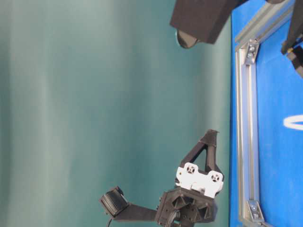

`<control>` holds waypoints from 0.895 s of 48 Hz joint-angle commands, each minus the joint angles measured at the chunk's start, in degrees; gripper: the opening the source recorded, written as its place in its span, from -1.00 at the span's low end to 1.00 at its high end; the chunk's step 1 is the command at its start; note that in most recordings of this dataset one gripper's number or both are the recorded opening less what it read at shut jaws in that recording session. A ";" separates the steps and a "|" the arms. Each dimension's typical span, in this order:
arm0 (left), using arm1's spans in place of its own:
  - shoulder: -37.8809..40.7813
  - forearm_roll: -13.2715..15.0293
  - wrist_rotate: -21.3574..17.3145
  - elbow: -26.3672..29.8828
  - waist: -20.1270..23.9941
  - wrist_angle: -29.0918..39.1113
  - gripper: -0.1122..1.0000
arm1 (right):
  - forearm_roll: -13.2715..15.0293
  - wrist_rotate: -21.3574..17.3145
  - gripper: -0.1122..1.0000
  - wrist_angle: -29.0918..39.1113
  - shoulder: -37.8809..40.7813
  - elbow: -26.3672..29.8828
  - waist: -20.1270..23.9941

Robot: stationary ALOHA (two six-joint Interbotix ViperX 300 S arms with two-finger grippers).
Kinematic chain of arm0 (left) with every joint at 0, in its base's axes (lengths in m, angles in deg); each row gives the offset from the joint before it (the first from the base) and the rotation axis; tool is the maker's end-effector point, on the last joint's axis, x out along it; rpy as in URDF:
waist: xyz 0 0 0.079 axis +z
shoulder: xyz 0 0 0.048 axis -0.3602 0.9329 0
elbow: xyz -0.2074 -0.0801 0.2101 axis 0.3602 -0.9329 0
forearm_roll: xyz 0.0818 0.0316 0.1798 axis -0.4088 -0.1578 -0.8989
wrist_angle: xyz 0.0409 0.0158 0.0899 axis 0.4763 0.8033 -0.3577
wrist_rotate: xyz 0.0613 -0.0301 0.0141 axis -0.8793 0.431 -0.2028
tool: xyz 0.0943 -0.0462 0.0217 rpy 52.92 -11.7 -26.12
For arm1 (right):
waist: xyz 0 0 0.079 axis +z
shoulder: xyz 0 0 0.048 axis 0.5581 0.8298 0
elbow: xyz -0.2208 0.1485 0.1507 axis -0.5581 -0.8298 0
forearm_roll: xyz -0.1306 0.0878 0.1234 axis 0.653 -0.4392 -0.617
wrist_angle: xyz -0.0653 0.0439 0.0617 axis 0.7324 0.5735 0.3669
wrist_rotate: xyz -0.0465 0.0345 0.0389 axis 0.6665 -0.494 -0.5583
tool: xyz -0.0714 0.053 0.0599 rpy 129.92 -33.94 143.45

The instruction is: Insert the wire through the string loop located in the center.

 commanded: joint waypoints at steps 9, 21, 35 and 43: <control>-1.93 -0.18 -0.09 0.44 0.09 -0.26 -0.80 | -0.18 0.09 -0.60 -0.88 -0.97 0.70 0.18; -1.93 -0.26 -0.18 0.44 0.09 -0.26 -0.80 | -0.18 0.00 -0.84 -0.79 -0.97 0.70 0.18; -1.93 -0.18 -0.26 0.35 0.09 -0.26 -0.80 | -0.18 0.00 -0.84 -0.88 -0.97 0.79 0.18; -1.93 -0.18 -0.26 0.44 0.00 -0.26 -0.80 | -0.18 -0.09 -0.84 -0.53 -1.85 0.79 0.18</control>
